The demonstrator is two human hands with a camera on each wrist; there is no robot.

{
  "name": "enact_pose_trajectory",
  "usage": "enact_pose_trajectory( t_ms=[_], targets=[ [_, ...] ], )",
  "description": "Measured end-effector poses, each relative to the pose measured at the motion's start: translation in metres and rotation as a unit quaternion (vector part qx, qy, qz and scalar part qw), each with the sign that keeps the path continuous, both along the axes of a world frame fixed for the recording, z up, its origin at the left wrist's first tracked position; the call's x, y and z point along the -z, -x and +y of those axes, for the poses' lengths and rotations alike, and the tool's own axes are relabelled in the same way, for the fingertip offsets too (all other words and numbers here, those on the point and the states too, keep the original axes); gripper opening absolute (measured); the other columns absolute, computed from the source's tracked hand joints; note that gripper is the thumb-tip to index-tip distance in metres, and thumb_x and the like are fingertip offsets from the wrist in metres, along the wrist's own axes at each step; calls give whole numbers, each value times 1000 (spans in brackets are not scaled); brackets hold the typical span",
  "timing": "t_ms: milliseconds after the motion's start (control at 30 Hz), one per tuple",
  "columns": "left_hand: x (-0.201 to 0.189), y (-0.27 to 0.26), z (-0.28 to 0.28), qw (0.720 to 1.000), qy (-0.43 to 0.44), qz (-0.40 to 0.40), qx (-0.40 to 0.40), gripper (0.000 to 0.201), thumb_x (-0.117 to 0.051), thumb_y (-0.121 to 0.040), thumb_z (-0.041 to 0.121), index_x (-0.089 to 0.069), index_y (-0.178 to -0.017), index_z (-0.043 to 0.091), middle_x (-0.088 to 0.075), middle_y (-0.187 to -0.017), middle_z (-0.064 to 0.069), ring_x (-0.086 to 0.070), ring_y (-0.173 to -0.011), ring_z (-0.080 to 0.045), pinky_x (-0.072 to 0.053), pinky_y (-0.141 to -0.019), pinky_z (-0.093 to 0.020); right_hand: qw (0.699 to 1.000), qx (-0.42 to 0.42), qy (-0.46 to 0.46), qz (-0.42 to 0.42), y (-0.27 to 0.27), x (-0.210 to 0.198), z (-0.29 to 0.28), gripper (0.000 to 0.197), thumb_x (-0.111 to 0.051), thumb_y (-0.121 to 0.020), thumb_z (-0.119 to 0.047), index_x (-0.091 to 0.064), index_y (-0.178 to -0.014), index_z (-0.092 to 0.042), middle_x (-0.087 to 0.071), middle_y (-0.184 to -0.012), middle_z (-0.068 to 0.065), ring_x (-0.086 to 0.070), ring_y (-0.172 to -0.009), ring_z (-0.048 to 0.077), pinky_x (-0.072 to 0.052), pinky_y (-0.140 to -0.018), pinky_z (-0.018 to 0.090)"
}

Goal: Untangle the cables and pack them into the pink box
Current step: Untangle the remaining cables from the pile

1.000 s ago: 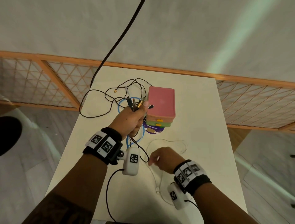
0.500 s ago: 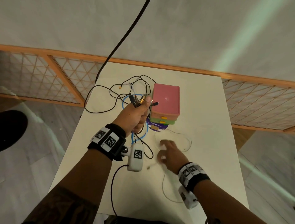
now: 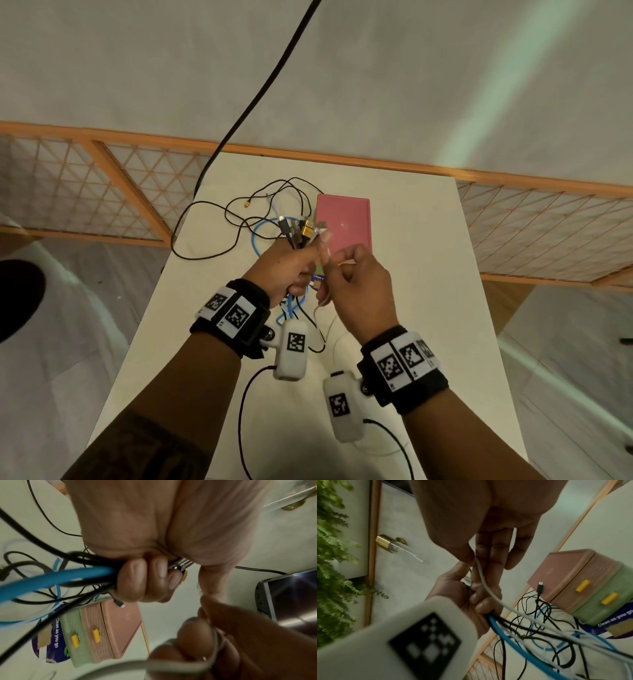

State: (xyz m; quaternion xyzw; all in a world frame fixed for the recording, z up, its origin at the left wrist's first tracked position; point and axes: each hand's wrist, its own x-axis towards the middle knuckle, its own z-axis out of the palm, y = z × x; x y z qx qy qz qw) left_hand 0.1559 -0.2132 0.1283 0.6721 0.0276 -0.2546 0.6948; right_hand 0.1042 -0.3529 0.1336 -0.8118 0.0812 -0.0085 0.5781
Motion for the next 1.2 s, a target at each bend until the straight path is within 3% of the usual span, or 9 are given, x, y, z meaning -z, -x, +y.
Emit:
enact_pose_trajectory(
  t_ms=[267,400,533,633,700,800,933,1067,1200],
  targets=[
    [-1,5,-6,998,-25,-51,23,46,-57,-104,37,-54,-75,2,-39,-48,-4,-41,-31,-14,-26,-39,-21,1000,-4,-24,14,4,3,11,13,-57,-99,-17,-54,-90,-7,-72,-57,7,-69,-50,15,-48,-49,12],
    [10,2,-5,993,-80,-76,31,62,-53,-104,45,-61,-106,-17,-51,-59,-23,-48,-36,-24,-35,-40,-23,999,-8,-32,28,5,5,11,13,-55,-99,-16,-54,-93,-5,-73,-59,7,-69,-51,12,-48,-52,11],
    [12,2,-8,984,-117,-115,-67,76,-47,-95,68,-65,-82,-4,-63,-66,-22,-57,-51,-25,-48,-58,-33,994,-53,-79,60,5,1,4,19,-56,-102,-23,-56,-99,-4,-71,-59,10,-62,-47,15,-48,-50,14],
    [3,-1,-4,985,28,-78,-150,60,-45,-101,62,-58,-71,11,-63,-66,-14,-62,-69,-33,-51,-76,-52,988,-120,-70,72,9,8,-1,35,-52,-104,-33,-61,-89,-3,-58,-47,1,-51,-42,13,-49,-57,26],
    [-11,-5,-2,971,157,-44,-176,52,-40,-106,53,-52,-74,13,-60,-61,-7,-64,-63,-27,-56,-86,-52,985,-132,-80,76,13,18,-5,39,-51,-105,-35,-63,-78,-8,-49,-46,-7,-45,-43,10,-48,-59,34],
    [-29,-9,6,959,223,-29,-170,51,-34,-106,56,-46,-74,18,-36,-52,6,-35,-40,-10,-55,-55,-31,987,-109,-81,90,17,26,-14,41,-54,-103,-37,-62,-68,-17,-46,-56,-5,-41,-52,12,-43,-56,33],
    [-25,-5,15,995,45,-67,-53,51,-53,-97,65,-48,-66,24,-29,-54,5,-21,-42,-13,-25,-42,-22,970,-77,-201,111,16,23,-29,38,-48,-106,-26,-62,-73,-12,-34,-55,-8,-24,-47,9,-23,-48,22],
    [-19,12,8,953,-185,-191,145,34,-63,-96,54,-73,-85,24,-53,-57,5,-41,-46,-18,-36,-47,-26,962,-104,-231,101,10,16,-29,38,-44,-107,-20,-66,-83,-3,-33,-60,-1,-21,-50,10,-17,-48,23],
    [-13,11,8,932,-269,-218,106,37,-68,-96,44,-71,-66,22,-53,-41,14,-50,-42,4,-35,-50,-8,945,-58,-296,123,11,16,-33,35,-44,-107,-19,-64,-80,-8,-36,-59,-2,-22,-55,15,-18,-51,28]
  ],
)
